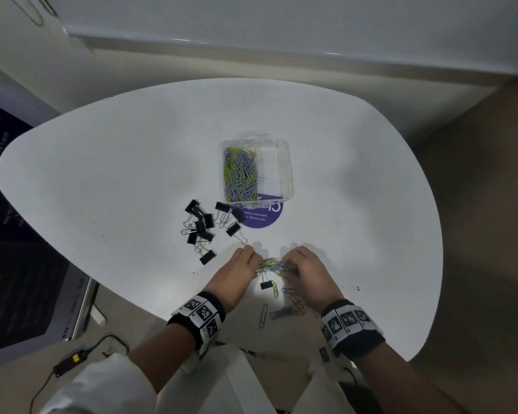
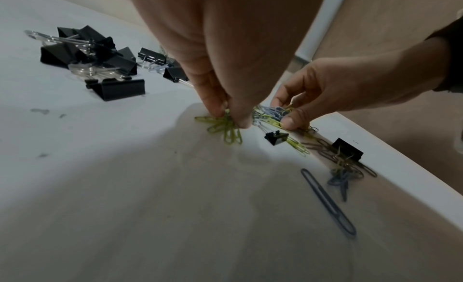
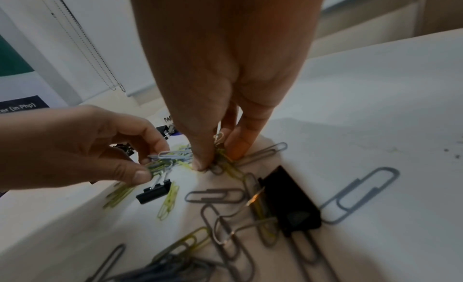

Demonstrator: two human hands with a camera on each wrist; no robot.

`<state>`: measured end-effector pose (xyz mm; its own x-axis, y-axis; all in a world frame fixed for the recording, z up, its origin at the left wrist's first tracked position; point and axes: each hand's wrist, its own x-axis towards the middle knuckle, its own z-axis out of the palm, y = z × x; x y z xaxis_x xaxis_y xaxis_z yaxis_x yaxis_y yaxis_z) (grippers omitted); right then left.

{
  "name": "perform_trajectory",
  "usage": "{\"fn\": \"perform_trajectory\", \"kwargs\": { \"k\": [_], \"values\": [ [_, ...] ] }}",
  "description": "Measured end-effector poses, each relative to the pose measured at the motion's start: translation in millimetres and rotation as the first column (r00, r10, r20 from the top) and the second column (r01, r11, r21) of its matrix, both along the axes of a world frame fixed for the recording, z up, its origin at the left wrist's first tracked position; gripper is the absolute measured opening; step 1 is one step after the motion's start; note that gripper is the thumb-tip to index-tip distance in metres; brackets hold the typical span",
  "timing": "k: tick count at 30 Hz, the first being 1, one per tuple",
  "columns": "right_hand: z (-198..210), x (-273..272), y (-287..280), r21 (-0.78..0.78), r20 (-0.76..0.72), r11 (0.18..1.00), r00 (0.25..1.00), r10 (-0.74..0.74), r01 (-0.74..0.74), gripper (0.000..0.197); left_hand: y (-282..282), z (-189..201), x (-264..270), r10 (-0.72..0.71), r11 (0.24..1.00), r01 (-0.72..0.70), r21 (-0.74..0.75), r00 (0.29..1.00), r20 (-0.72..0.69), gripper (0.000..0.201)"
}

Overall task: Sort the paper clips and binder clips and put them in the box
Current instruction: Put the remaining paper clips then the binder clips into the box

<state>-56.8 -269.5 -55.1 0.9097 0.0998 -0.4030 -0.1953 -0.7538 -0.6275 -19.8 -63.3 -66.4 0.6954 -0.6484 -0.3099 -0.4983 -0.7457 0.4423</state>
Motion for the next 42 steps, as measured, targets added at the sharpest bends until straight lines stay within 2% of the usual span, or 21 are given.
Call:
{"fn": "perform_trajectory", "kwargs": {
  "k": [3,6,10,14,16,19,20,22,24,25,27,29,30,31,32,34,36,37,39,40,42],
  "values": [
    [3.9,2.3,0.4,-0.002,-0.041,1.000,0.999,-0.022,0.022,0.014,-2.3,-3.3,4.6,0.007,0.998,-0.009,0.055,1.000,0.026,0.045],
    [6.7,4.5,0.5,0.003,-0.028,1.000,0.999,-0.024,0.024,0.015,-5.9,-3.3,11.7,0.040,0.999,-0.040,0.024,0.999,0.017,0.037],
    [7.8,7.8,-2.9,0.113,-0.081,0.978,0.983,-0.164,0.172,0.014,-1.8,3.3,21.5,0.176,0.966,-0.203,-0.159,0.970,-0.165,0.010],
    [4.3,10.4,-5.7,0.167,-0.146,0.957,0.966,-0.214,0.237,0.027,6.2,6.3,29.4,0.256,0.903,-0.349,-0.250,0.905,-0.339,0.012],
    [4.2,12.2,-6.7,0.195,-0.178,0.946,0.958,-0.226,0.259,0.028,7.7,8.0,30.6,0.317,0.851,-0.458,-0.256,0.837,-0.446,0.013],
    [4.3,15.0,-7.1,0.255,-0.241,0.922,0.943,-0.230,0.290,0.025,8.4,12.6,31.9,0.381,0.756,-0.623,-0.198,0.666,-0.641,0.011],
    [4.5,16.2,-6.3,0.277,-0.276,0.909,0.932,-0.234,0.310,0.022,7.3,15.2,32.8,0.389,0.712,-0.684,-0.162,0.575,-0.720,0.010],
    [7.0,19.8,-3.1,0.333,-0.360,0.851,0.889,-0.284,0.407,0.016,1.5,21.2,36.1,0.392,0.573,-0.818,-0.049,0.325,-0.861,0.009],
    [13.7,23.9,0.3,0.385,-0.473,0.727,0.798,-0.373,0.568,0.016,-5.5,26.4,39.9,0.366,0.428,-0.902,0.056,0.116,-0.923,0.012],
    [18.4,25.8,2.4,0.407,-0.543,0.635,0.733,-0.409,0.656,0.017,-8.4,29.3,41.4,0.349,0.372,-0.924,0.092,0.047,-0.936,0.013],
    [27.2,28.9,5.2,0.431,-0.667,0.428,0.600,-0.442,0.795,0.018,-11.8,34.7,43.4,0.285,0.305,-0.943,0.131,-0.041,-0.958,0.019],
    [32.5,32.8,7.4,0.435,-0.738,0.253,0.503,-0.449,0.864,0.022,-14.4,37.6,45.2,0.252,0.297,-0.944,0.140,-0.063,-0.966,0.025],
    [32.9,34.7,8.0,0.428,-0.750,0.205,0.473,-0.463,0.880,0.024,-16.0,37.8,45.9,0.257,0.309,-0.942,0.134,-0.053,-0.965,0.028],
    [32.9,36.4,8.7,0.419,-0.748,0.196,0.459,-0.480,0.887,0.028,-17.9,37.5,47.0,0.266,0.319,-0.939,0.126,-0.039,-0.963,0.032],
    [31.1,37.4,8.8,0.405,-0.736,0.225,0.462,-0.495,0.886,0.034,-19.7,36.3,48.3,0.278,0.322,-0.939,0.122,-0.029,-0.960,0.037],
    [29.6,38.6,7.8,0.376,-0.702,0.354,0.512,-0.495,0.857,0.042,-21.7,32.7,49.4,0.316,0.342,-0.933,0.109,0.005,-0.949,0.037],
    [25.7,37.6,7.1,0.382,-0.682,0.428,0.562,-0.468,0.819,0.031,-21.2,29.5,47.5,0.341,0.383,-0.921,0.078,0.062,-0.938,0.030],
    [23.1,36.2,7.0,0.394,-0.685,0.415,0.563,-0.463,0.820,0.024,-20.9,29.4,46.3,0.349,0.403,-0.913,0.064,0.089,-0.933,0.028],
    [19.6,33.3,7.1,0.417,-0.715,0.309,0.518,-0.469,0.855,0.022,-20.1,30.7,44.7,0.356,0.418,-0.907,0.051,0.112,-0.928,0.023],
    [18.0,31.9,5.7,0.432,-0.727,0.265,0.507,-0.464,0.862,0.023,-20.1,32.1,44.8,0.351,0.407,-0.912,0.059,0.096,-0.931,0.019],
    [17.7,29.6,2.2,0.445,-0.718,0.287,0.530,-0.452,0.848,0.021,-19.6,35.1,45.0,0.322,0.360,-0.927,0.101,0.022,-0.946,0.014]
  ]
}}
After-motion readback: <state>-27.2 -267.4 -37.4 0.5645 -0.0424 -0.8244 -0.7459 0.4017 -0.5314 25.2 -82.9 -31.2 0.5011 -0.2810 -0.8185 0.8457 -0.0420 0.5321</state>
